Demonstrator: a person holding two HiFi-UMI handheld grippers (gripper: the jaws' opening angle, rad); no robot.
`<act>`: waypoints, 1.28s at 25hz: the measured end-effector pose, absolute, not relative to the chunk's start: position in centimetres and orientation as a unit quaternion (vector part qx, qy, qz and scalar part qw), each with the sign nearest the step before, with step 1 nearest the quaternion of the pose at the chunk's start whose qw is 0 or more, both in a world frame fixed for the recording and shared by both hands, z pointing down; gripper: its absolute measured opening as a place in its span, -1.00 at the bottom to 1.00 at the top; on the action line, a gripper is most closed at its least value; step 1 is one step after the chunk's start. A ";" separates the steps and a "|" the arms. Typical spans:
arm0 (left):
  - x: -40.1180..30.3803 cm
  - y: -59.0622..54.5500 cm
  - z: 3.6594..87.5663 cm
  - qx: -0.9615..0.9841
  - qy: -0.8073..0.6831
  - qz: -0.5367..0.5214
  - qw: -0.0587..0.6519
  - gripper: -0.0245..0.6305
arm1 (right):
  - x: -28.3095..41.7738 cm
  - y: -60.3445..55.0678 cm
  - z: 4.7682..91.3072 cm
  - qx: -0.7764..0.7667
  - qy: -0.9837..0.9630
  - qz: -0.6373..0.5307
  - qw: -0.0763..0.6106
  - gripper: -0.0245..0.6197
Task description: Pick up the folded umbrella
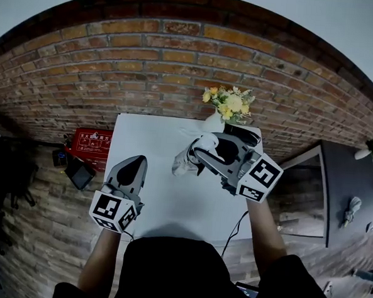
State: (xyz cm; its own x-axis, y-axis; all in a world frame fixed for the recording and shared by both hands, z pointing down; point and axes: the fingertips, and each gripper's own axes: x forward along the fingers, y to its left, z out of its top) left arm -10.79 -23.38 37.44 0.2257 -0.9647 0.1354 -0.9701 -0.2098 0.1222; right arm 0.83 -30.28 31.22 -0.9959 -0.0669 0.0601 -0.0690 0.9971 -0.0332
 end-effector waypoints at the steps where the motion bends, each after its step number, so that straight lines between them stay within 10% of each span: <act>1: -10.6 -23.4 37.3 0.781 -0.618 0.014 0.091 -0.88 | 1.6 -30.3 30.8 0.042 -0.999 0.031 0.017 -0.42; 32: -9.5 -23.5 35.6 0.800 -0.593 0.001 0.089 -0.88 | 11.8 -29.6 28.1 0.175 -0.973 0.121 -0.086 -0.42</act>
State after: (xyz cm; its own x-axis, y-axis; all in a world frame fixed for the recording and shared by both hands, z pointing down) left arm -9.50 -23.47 35.60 0.2957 -0.9492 0.1073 -0.9496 -0.2798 0.1416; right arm 11.75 -29.59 28.09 -0.9239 -0.3615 -0.1254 -0.3197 0.9093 -0.2662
